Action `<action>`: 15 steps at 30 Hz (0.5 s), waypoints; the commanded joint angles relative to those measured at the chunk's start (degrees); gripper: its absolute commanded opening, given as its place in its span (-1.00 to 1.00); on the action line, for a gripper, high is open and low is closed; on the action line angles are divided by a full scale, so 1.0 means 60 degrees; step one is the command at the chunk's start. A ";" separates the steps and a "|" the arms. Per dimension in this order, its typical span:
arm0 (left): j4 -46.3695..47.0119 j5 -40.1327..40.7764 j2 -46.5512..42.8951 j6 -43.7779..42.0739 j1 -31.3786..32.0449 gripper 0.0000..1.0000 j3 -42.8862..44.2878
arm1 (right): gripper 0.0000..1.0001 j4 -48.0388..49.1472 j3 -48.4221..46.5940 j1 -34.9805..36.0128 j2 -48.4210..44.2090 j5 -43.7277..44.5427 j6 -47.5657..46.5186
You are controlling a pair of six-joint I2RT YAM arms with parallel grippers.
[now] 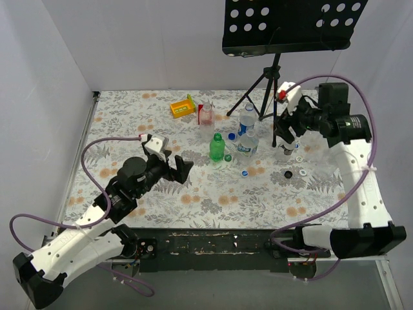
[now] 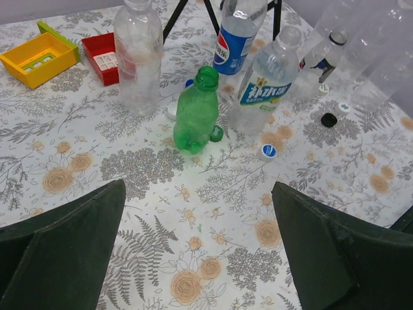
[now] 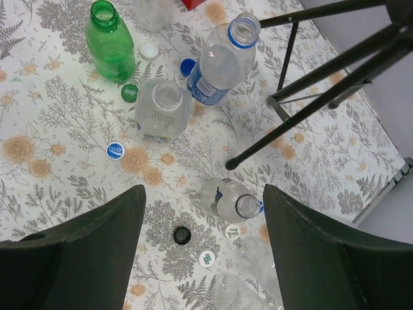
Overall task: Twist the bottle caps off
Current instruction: Reset both arms
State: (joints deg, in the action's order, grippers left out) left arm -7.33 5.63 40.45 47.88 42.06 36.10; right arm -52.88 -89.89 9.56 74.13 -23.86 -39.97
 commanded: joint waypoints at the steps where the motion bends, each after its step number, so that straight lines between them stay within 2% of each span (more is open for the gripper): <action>1: -0.0841 0.0731 0.0172 0.0867 -0.0067 0.96 0.1364 | 0.65 0.0960 0.0799 -0.0830 -0.1394 -0.1179 0.0726; 5: -0.1807 0.1666 0.0553 0.1394 -0.0155 0.96 0.2652 | 0.96 0.1999 0.1664 -0.1970 -0.2595 -0.1371 0.2086; 9: -0.2512 0.1963 0.1007 0.1439 -0.0462 0.96 0.3942 | 0.96 0.2866 0.2353 -0.2647 -0.3462 -0.1020 0.3626; 15: -0.3347 0.1202 0.1988 0.1468 -0.0931 0.96 0.5744 | 0.97 0.3320 0.2866 -0.2985 -0.4121 -0.0011 0.4945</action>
State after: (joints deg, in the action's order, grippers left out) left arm -21.91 14.46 49.54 55.75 37.98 64.38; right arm -38.59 -74.41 -7.35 51.35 -28.38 -18.92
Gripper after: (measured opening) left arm 0.981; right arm 0.982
